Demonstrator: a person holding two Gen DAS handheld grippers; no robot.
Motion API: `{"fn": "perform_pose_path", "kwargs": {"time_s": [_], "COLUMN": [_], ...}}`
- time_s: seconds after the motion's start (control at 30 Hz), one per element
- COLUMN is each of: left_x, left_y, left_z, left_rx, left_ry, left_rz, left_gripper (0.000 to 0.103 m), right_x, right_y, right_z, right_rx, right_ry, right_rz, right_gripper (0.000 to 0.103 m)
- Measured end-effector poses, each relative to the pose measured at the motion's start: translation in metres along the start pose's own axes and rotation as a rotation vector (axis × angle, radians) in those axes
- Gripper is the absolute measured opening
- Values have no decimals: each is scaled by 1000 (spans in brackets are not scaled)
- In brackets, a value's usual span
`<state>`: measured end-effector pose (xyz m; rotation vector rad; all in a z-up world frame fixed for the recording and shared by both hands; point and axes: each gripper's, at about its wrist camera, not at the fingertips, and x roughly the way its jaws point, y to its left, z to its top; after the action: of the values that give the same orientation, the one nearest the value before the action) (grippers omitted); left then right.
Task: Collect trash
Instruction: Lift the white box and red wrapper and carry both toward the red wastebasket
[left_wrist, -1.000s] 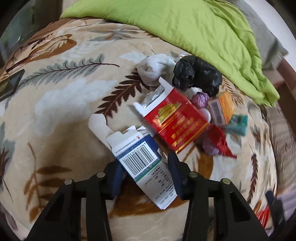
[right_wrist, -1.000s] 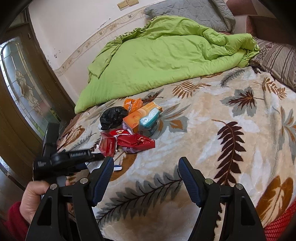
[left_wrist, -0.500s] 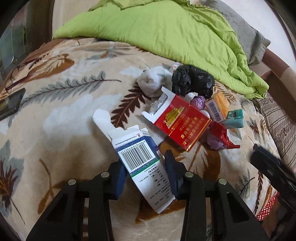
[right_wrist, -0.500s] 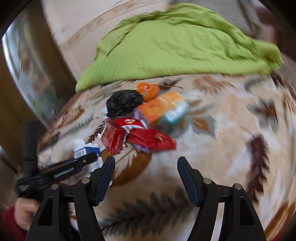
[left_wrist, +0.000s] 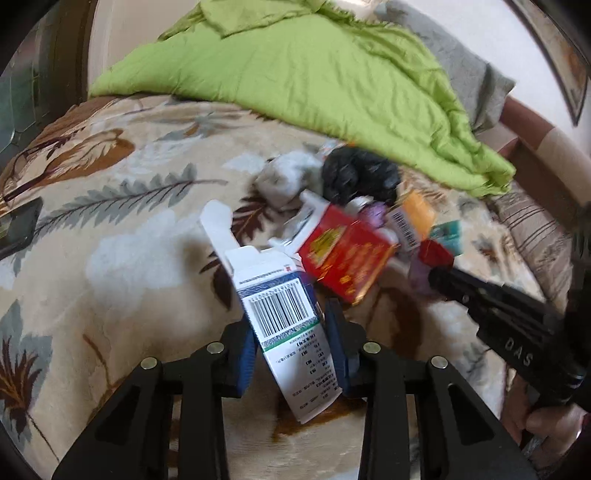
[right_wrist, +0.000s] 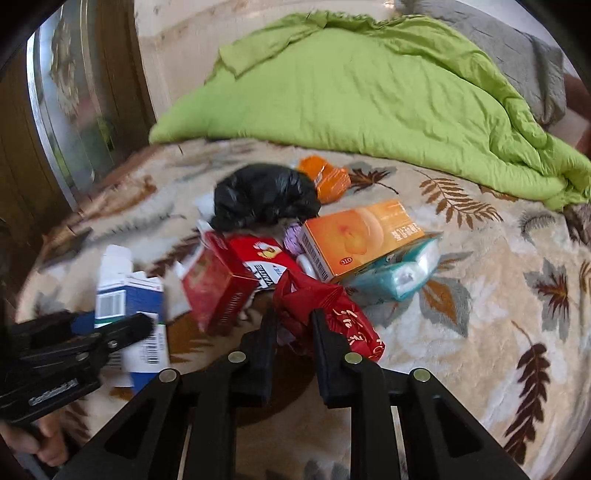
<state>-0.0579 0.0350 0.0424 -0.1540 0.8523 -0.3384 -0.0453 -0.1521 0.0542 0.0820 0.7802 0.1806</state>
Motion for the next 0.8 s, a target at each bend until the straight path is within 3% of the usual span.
{"fn": "perform_pose_path", "kwargs": {"time_s": [0.27,0.63,0.8], "left_x": [-22,-20,-20], "left_y": [-34,-56,-65], "left_z": [0,-7,-12], "left_rx": [127,169,183], "left_ry": [-129,-119,-100], "left_rz": [-52,-109,-133], "left_gripper": [33,33,33], "right_x": [-40,-56,-68], "right_y": [-11,-34,-42], "right_z": [-4,-8,-12], "right_rx": [76,230,263], "right_ry": [-108,-130,-150], "right_rz": [70,173,169], "right_gripper": [19,19,19]}}
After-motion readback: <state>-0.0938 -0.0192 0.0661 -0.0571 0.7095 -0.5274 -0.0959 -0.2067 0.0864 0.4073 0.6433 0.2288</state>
